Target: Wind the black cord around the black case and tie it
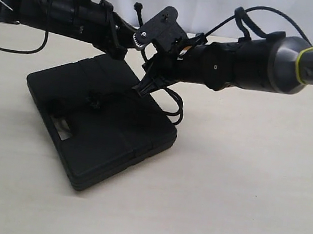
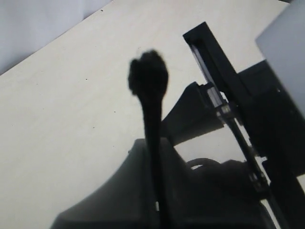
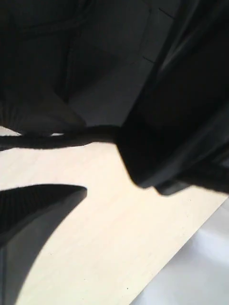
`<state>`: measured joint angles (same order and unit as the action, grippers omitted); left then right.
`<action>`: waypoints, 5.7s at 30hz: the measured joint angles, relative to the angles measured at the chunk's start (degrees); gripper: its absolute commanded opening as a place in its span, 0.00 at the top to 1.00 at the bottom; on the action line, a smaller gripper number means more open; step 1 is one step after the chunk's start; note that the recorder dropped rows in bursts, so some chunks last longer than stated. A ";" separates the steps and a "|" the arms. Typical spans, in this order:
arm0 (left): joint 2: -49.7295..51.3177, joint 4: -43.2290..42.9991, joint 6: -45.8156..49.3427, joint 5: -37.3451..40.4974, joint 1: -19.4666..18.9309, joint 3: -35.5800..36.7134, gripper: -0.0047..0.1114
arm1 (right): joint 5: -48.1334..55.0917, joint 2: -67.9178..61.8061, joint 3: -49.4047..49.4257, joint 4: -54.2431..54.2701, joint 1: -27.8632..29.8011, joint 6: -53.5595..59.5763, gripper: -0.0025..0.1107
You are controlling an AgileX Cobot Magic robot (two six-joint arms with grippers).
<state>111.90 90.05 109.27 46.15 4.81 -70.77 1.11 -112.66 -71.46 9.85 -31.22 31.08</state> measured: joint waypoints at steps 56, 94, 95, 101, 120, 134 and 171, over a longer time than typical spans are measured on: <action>-10.63 -70.65 -107.45 -6.22 0.05 16.34 0.54 | 12.20 7.75 0.00 0.00 7.08 -12.67 0.94; -3.56 -72.10 -102.43 -7.78 -5.21 3.02 0.96 | 23.81 17.89 4.98 0.16 33.96 -15.45 0.94; -3.56 -72.10 -102.43 -7.78 -5.49 3.02 0.96 | 23.81 17.89 5.88 0.41 35.29 -15.45 0.94; -3.56 -71.96 -102.31 -8.94 -6.11 3.28 0.96 | 21.46 17.89 11.83 1.05 41.90 -17.70 0.94; -3.42 -68.51 -103.75 -27.60 -4.64 13.54 0.96 | 1.78 15.94 29.45 2.09 51.44 -34.09 0.94; 0.61 -67.04 -104.23 -30.90 -4.52 13.87 0.96 | -2.75 6.25 29.57 5.70 53.85 -34.55 0.94; 6.88 -69.53 -109.27 -47.99 -8.24 12.43 0.96 | -13.32 1.40 28.35 5.90 57.87 -33.68 0.69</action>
<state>118.77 20.53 0.00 -1.84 -3.43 -58.34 -12.22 -111.26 -43.12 15.75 26.65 -2.60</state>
